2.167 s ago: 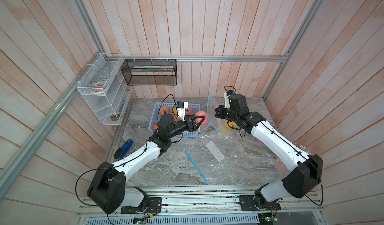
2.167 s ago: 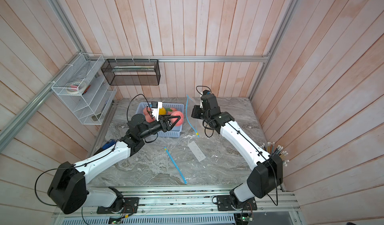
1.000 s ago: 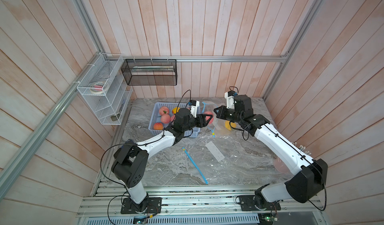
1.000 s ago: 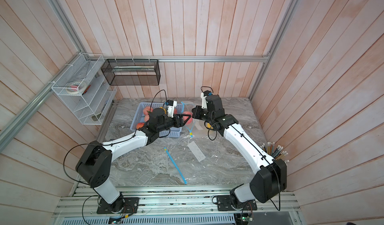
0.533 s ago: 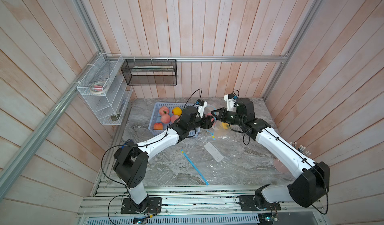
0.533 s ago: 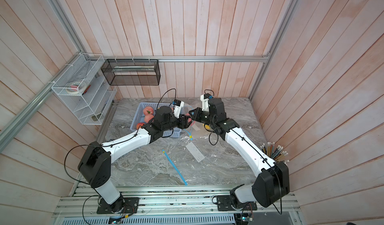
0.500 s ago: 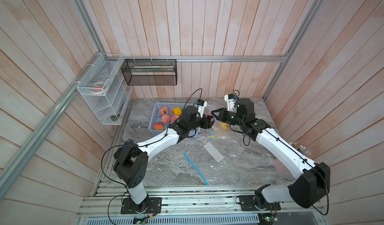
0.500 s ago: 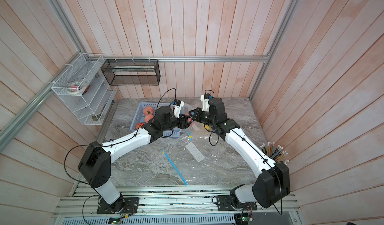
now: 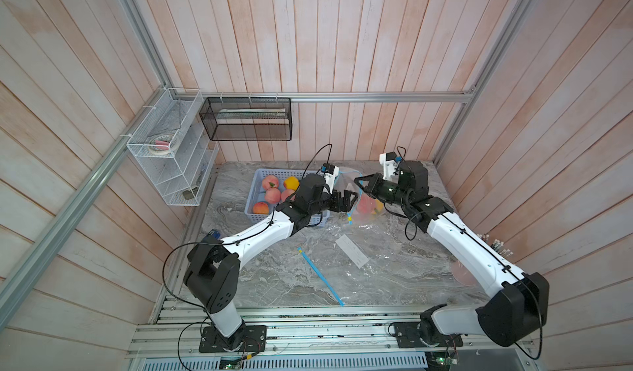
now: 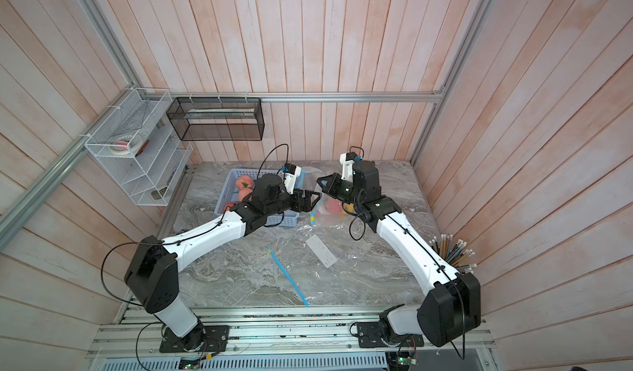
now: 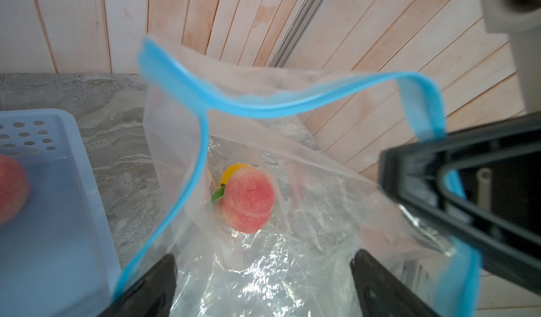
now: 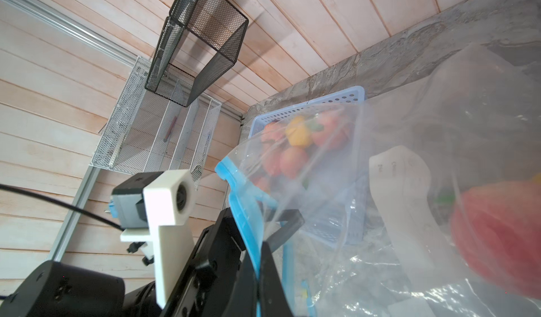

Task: Place the peach in a zip-top bag and seal the zipper
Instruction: Place the peach in the zipper food storage bag, then pick up the peach from the basket.

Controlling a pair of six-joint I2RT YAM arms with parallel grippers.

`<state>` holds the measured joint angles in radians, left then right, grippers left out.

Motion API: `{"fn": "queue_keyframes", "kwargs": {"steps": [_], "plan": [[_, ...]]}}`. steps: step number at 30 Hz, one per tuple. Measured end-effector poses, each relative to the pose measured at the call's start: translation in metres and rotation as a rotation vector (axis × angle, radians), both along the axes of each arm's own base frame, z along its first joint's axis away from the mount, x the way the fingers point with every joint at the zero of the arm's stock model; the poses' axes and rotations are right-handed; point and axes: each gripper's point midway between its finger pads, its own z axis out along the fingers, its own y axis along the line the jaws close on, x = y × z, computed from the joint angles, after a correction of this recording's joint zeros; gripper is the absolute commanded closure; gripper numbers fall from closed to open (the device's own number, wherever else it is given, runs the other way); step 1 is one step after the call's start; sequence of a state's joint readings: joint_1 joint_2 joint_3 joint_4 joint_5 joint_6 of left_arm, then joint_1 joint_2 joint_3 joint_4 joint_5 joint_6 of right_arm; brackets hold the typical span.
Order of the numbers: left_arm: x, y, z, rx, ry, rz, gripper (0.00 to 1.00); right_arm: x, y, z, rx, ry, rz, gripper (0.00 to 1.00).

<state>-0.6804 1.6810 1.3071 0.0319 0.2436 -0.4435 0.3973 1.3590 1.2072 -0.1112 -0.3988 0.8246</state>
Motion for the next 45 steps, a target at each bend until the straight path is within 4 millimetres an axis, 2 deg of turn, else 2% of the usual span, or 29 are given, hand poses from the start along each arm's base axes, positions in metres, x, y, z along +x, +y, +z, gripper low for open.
{"fn": "queue_keyframes", "kwargs": {"steps": [2, 5, 8, 11, 14, 16, 23, 26, 30, 35, 40, 45], "plan": [[-0.004, 0.005, 0.014, -0.026, -0.003, -0.004, 0.04, 0.002, -0.007, 0.001, -0.004, 0.001, -0.025, 1.00], [-0.008, 0.024, 0.046, -0.088, -0.022, 0.002, 0.03, 0.008, -0.020, 0.002, -0.010, 0.000, -0.068, 1.00], [-0.009, 0.065, 0.073, -0.153, -0.053, 0.052, 0.00, 0.015, -0.037, 0.001, -0.019, -0.001, -0.118, 1.00], [-0.005, 0.115, 0.077, -0.172, -0.077, 0.152, 0.00, 0.022, -0.052, 0.000, -0.031, -0.002, -0.163, 1.00], [0.008, 0.154, 0.057, -0.135, -0.054, 0.260, 0.00, 0.027, -0.065, -0.001, -0.042, -0.001, -0.193, 1.00], [0.018, 0.169, 0.035, -0.082, -0.018, 0.322, 0.00, 0.030, -0.071, -0.002, -0.052, -0.005, -0.208, 1.00], [0.058, 0.215, -0.068, 0.203, 0.195, 0.520, 0.00, 0.031, -0.078, -0.004, -0.082, -0.017, -0.216, 1.00], [0.074, 0.233, -0.103, 0.300, 0.272, 0.564, 0.01, 0.031, -0.078, -0.006, -0.096, -0.016, -0.211, 1.00], [0.085, 0.234, -0.129, 0.356, 0.330, 0.542, 0.06, 0.031, -0.078, -0.008, -0.109, -0.020, -0.209, 1.00], [0.094, 0.216, -0.140, 0.325, 0.368, 0.489, 0.14, 0.036, -0.077, -0.018, -0.118, 0.001, -0.203, 1.00], [0.107, 0.200, -0.151, 0.301, 0.397, 0.479, 0.15, 0.041, -0.072, -0.035, -0.124, 0.043, -0.182, 1.00], [0.115, 0.193, -0.172, 0.313, 0.440, 0.481, 0.15, 0.042, -0.069, -0.041, -0.119, 0.059, -0.168, 1.00]]}}
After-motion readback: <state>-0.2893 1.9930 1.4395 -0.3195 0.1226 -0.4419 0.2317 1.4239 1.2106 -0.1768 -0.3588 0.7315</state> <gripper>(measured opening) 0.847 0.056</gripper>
